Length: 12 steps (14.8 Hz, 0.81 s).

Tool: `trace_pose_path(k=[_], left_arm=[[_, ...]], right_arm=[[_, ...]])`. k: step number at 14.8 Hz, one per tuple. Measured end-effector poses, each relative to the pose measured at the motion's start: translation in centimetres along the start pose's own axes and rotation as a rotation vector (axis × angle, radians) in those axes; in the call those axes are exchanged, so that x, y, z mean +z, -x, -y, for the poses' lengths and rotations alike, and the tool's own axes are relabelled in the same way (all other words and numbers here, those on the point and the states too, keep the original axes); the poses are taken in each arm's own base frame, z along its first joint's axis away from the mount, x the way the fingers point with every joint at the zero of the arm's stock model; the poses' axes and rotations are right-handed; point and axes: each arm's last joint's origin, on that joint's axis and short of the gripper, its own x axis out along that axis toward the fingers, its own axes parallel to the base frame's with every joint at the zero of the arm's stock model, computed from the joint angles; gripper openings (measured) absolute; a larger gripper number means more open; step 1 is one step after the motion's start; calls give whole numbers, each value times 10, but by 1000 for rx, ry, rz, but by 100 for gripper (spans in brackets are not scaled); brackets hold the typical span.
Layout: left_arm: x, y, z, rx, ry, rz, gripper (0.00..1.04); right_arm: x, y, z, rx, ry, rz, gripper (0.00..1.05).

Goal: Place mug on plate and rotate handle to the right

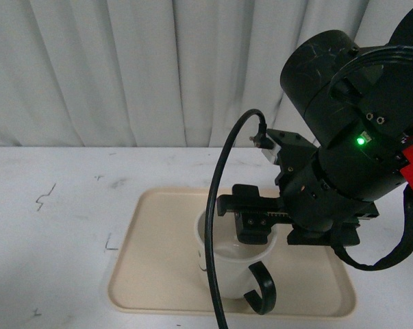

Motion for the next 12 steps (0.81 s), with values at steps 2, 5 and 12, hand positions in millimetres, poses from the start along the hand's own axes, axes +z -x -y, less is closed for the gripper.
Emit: trace_pose_path(k=[2, 5, 12], left_arm=[[0, 0, 0, 0, 0, 0, 98], [0, 0, 0, 0, 0, 0, 98], [0, 0, 0, 0, 0, 0, 98]], right_arm=[[-2, -1, 1, -14, -2, -29, 44], [14, 12, 7, -46, 86, -51, 6], [67, 34, 20, 64, 733, -101, 3]])
